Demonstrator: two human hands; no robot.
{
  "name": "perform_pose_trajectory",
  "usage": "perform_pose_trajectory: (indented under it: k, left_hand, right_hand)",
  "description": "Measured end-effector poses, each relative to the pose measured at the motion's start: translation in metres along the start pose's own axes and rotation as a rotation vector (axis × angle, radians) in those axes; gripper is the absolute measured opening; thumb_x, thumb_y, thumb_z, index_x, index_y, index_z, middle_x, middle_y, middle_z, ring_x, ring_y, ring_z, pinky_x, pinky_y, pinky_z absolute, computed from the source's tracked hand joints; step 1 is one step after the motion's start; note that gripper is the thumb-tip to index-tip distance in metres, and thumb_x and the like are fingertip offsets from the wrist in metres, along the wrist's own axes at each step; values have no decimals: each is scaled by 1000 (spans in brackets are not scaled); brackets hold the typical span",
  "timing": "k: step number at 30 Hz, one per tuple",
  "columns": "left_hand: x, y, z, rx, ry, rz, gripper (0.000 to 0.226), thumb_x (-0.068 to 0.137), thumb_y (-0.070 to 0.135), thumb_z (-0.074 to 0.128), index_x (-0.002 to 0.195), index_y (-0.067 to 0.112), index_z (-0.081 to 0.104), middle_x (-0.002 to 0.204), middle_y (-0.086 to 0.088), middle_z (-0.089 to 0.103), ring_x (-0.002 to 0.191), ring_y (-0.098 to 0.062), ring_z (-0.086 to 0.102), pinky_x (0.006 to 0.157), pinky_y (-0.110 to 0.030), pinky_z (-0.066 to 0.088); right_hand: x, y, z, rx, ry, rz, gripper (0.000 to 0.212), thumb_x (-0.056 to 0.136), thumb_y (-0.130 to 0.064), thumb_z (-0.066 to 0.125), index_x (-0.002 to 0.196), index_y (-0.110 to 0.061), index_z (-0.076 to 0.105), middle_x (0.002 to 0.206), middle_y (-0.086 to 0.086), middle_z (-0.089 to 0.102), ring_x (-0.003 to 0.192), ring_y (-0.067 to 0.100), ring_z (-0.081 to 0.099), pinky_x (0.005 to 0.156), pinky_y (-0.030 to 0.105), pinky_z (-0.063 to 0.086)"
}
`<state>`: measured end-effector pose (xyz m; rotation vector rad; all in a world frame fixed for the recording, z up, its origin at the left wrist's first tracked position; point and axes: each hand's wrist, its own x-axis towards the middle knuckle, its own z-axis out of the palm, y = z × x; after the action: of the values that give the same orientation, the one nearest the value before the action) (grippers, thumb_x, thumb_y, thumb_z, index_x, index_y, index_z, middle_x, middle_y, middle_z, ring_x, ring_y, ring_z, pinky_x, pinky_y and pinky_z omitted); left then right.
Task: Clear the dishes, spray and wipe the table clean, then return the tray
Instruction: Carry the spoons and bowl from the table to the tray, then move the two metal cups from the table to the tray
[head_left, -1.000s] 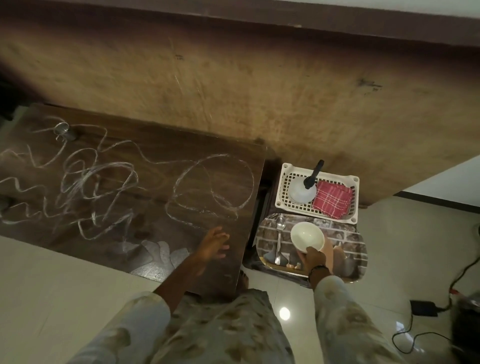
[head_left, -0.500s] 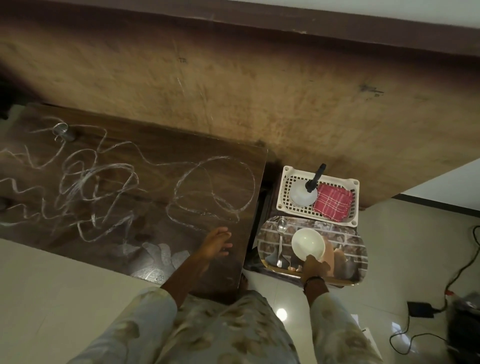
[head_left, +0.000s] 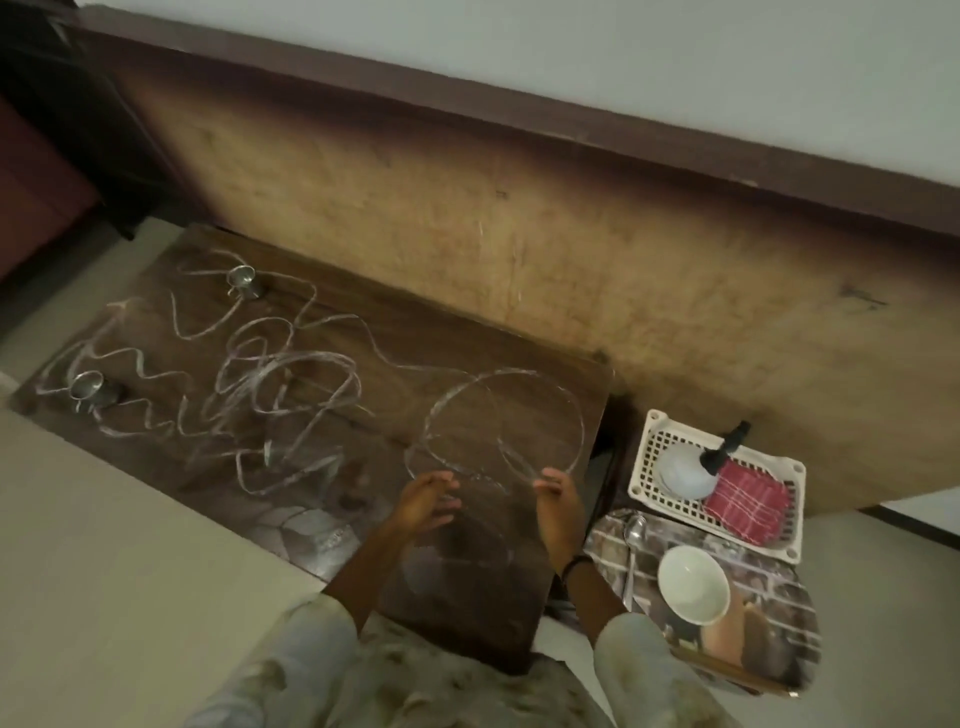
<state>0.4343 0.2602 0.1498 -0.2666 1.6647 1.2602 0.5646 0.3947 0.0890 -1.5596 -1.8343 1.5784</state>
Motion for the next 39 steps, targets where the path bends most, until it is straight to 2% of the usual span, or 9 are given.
perform_pose_trajectory:
  k: [2,6,11,17,21,24,28,35,39]
  left_hand:
    - [6,12,-26,-34,19,25,11,95,13,49,101,15,58,105,-6,62,73,-13,63,65,-26,50]
    - [21,35,-92,-110,48,90,16,96,13,47,108,12,56,119,-11,60,83,-17,62,71,-28,49]
    - [56,72,-202,-250,96,70,16,96,8,43,106,7,56,127,-18,55,81,-20,59,73,-29,47]
    - [105,104,-356,-339,240,59,28,95,8,46,120,-2,56,113,-14,59,78,-18,59,64,-24,50]
    - [133,119,-457,-421,362,53,16,95,7,44,94,6,60,87,-9,61,70,-19,61,63,-26,49]
    - [164,121,-534,-323,549,37,22,97,5,41,81,12,54,83,-9,58,78,-27,59,61,-27,52]
    - [202,116,-610,132,923,-48,31,93,12,49,120,-1,52,118,-30,58,111,-47,54,93,-49,43]
    - [254,121,-663,314,997,-75,31,92,15,52,116,-5,56,114,-34,59,109,-50,54,94,-51,43]
    - [265,119,-668,382,1009,-28,27,92,12,52,104,-9,63,105,-36,61,103,-51,55,90,-51,44]
  right_hand:
    - [4,-28,26,-30,-118,-10,18,93,-4,52,107,-11,61,89,2,62,81,21,56,63,18,41]
    - [14,-76,95,-76,-264,-13,19,89,-2,53,96,-17,62,88,3,65,82,22,59,76,35,49]
    - [29,-134,209,-174,-379,-47,20,89,-2,53,85,-20,61,91,6,67,87,22,61,78,30,48]
    - [54,-189,367,-300,-539,-20,26,88,-4,57,76,-26,60,85,2,66,80,16,59,72,27,48]
    - [60,-224,458,-315,-603,17,27,89,-1,55,75,-23,60,73,-4,62,67,10,54,57,18,41]
    - [66,-240,515,-341,-686,77,25,91,2,51,79,-18,58,75,-1,61,68,11,53,54,16,40]
    - [78,-252,569,-380,-747,79,12,92,-6,52,96,-13,61,88,0,62,80,12,57,63,16,45]
    - [112,-271,632,-393,-750,76,23,95,-2,49,116,1,58,87,-1,61,72,5,55,60,14,43]
    - [127,-282,659,-369,-727,86,21,95,-1,48,113,-5,58,98,7,63,74,6,56,68,19,45]
